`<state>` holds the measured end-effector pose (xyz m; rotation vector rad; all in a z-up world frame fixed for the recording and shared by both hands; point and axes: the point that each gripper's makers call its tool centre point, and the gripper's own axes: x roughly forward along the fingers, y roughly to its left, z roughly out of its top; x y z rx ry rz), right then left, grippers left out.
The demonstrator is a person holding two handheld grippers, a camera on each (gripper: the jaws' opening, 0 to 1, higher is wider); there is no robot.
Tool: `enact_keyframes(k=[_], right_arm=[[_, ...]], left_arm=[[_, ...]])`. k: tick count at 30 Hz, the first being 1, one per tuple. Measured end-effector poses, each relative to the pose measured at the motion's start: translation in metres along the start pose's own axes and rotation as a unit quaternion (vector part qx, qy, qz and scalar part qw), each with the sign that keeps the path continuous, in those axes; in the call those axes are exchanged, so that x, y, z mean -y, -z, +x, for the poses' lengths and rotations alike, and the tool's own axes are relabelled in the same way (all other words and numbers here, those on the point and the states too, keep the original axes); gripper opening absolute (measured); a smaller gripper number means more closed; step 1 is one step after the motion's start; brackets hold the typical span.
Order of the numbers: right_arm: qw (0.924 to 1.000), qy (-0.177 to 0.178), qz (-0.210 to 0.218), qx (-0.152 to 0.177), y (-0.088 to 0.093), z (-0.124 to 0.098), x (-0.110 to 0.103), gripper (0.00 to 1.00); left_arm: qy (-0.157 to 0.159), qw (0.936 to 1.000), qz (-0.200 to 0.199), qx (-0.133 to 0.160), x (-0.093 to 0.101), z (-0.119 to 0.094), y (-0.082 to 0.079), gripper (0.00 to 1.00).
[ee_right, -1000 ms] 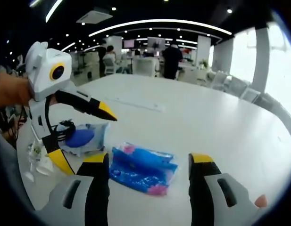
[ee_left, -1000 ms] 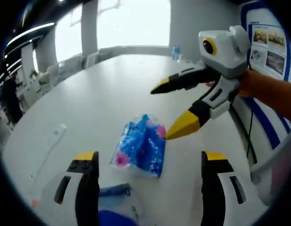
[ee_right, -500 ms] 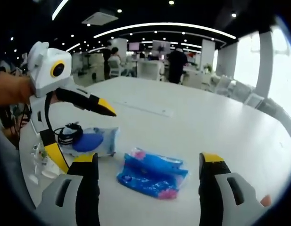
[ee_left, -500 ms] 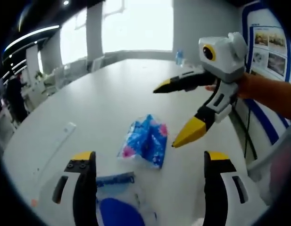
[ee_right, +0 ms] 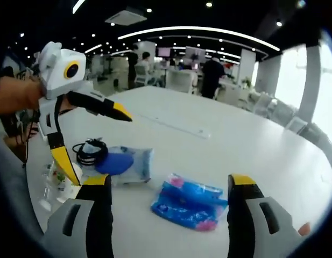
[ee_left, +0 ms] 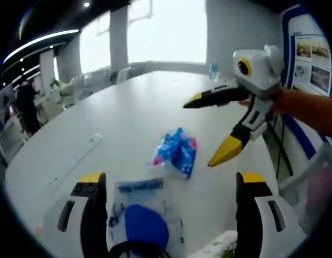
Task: Arrange the tabletop items into an orderly group along one side of the table until the central work area is clear of visible clutter.
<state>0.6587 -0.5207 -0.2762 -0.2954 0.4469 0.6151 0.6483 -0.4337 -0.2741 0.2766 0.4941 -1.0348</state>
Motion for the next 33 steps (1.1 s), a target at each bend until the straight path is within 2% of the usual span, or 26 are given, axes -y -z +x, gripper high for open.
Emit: enact_keyframes(k=[9, 19, 26, 33], right_arm=[[0.9991, -0.031, -0.029, 0.010, -0.024, 0.011, -0.038, 0.89], [0.9963, -0.063, -0.057, 0.012, -0.040, 0.027, -0.079, 0.89], [0.9937, -0.085, -0.072, 0.008, -0.046, 0.038, -0.105, 0.89], [0.9912, -0.103, -0.083, 0.005, -0.050, 0.050, -0.126, 0.89]], left_arm=[[-0.037, 0.9990, -0.021, 0.012, -0.020, -0.047, 0.018, 0.99], [-0.091, 0.9940, -0.060, 0.012, -0.046, -0.100, 0.057, 0.99], [-0.116, 0.9898, -0.083, 0.007, -0.054, -0.124, 0.088, 0.98], [-0.131, 0.9862, -0.101, 0.007, -0.059, -0.141, 0.107, 0.98]])
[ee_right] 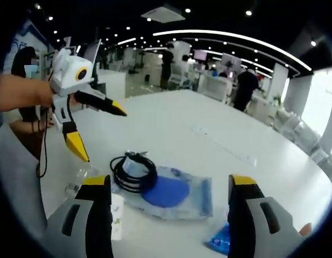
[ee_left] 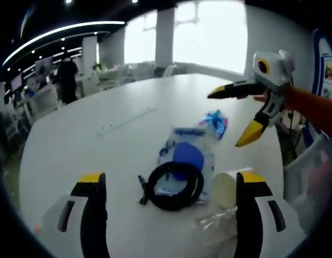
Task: Arrange the tabletop items into an orderly group along one side of the table until the central work area is clear of visible clutter.
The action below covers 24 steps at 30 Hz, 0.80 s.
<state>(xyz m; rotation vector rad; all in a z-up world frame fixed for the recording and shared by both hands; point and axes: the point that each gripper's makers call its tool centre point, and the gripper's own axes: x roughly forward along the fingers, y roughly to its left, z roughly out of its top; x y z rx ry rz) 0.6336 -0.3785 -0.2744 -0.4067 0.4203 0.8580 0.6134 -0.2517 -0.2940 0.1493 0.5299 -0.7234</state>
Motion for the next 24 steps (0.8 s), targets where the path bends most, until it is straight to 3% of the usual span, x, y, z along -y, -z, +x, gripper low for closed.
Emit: enact_keyframes(k=[10, 24], right_arm=[[0.9998, -0.020, -0.003, -0.005, -0.008, 0.024, -0.016, 0.88], [0.9991, -0.032, 0.002, -0.029, -0.002, 0.061, -0.018, 0.79]], left_arm=[[-0.014, 0.9997, -0.018, -0.002, -0.013, -0.009, 0.015, 0.95], [-0.010, 0.9994, -0.026, -0.019, -0.020, 0.009, 0.035, 0.86]])
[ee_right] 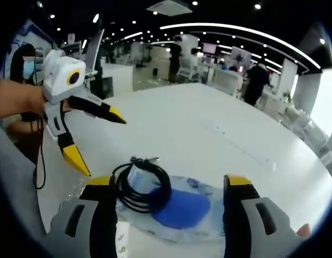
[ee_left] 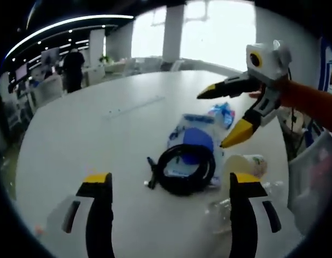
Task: Arrange the tabletop items into an orderly group along one side of the table until the central work area is clear of visible clutter.
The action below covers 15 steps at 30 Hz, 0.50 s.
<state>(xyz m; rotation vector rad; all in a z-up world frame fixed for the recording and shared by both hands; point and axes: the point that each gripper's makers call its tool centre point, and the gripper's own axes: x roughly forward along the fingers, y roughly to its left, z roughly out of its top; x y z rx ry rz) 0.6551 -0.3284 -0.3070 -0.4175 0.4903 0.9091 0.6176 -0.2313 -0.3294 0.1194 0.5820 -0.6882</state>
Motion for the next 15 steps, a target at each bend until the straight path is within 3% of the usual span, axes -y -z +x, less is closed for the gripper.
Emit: enact_keyframes(k=[11, 15], right_arm=[[0.9996, -0.015, 0.007, -0.023, 0.009, 0.023, -0.002, 0.67], [0.9990, -0.027, 0.011, -0.035, 0.014, 0.030, -0.007, 0.59]], left_arm=[[0.007, 0.9999, 0.001, -0.016, -0.005, 0.018, 0.010, 0.79], [0.011, 0.9996, 0.007, -0.024, -0.005, 0.022, 0.016, 0.76]])
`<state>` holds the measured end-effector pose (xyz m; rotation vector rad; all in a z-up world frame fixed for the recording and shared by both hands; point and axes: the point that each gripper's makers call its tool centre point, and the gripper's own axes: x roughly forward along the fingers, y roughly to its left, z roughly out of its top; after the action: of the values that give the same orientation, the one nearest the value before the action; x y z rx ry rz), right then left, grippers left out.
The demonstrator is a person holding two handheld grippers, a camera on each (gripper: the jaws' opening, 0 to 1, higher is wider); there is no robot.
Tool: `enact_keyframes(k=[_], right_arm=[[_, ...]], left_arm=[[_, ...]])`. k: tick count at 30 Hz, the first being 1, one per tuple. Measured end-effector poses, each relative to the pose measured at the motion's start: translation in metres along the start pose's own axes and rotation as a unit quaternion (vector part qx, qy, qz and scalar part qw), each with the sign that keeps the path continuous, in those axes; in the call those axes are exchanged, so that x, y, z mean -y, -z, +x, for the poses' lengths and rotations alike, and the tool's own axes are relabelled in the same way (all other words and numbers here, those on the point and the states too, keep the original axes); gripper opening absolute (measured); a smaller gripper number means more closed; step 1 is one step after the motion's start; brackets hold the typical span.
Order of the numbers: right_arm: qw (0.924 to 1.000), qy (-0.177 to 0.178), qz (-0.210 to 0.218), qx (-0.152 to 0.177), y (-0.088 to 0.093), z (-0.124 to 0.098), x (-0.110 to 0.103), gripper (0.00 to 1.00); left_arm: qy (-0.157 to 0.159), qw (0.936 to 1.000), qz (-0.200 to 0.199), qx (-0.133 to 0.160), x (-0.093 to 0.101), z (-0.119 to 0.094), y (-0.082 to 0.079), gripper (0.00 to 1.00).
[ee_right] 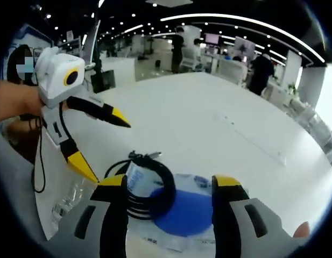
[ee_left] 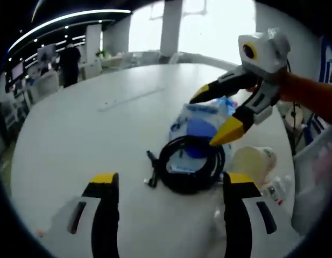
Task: Arrange the tabletop items into an orderly group along one side of the table until the central work area is clear of visible clutter.
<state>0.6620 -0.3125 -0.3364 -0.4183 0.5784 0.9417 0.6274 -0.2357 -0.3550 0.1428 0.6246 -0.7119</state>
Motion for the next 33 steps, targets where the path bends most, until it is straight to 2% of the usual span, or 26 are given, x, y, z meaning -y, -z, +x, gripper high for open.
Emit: enact_keyframes(k=[6, 12, 17, 24, 33], right_arm=[[0.9998, -0.016, 0.002, -0.015, 0.002, 0.011, -0.009, 0.47], [0.9991, -0.021, 0.006, -0.035, 0.010, 0.019, -0.012, 0.41], [0.9990, -0.018, 0.011, -0.040, 0.012, 0.025, -0.010, 0.39], [0.9980, -0.020, 0.020, -0.056, 0.016, 0.034, -0.010, 0.35], [0.9964, -0.016, 0.032, -0.077, 0.023, 0.042, -0.008, 0.30]], left_arm=[[0.009, 0.9999, 0.008, -0.006, 0.002, 0.007, 0.003, 0.71], [0.015, 0.9997, 0.020, -0.004, 0.003, 0.010, 0.001, 0.67], [0.030, 0.9994, 0.018, 0.001, 0.007, 0.009, 0.001, 0.62], [0.033, 0.9993, 0.016, -0.001, 0.007, 0.011, 0.003, 0.62], [0.038, 0.9990, 0.020, -0.008, 0.008, 0.011, 0.008, 0.57]])
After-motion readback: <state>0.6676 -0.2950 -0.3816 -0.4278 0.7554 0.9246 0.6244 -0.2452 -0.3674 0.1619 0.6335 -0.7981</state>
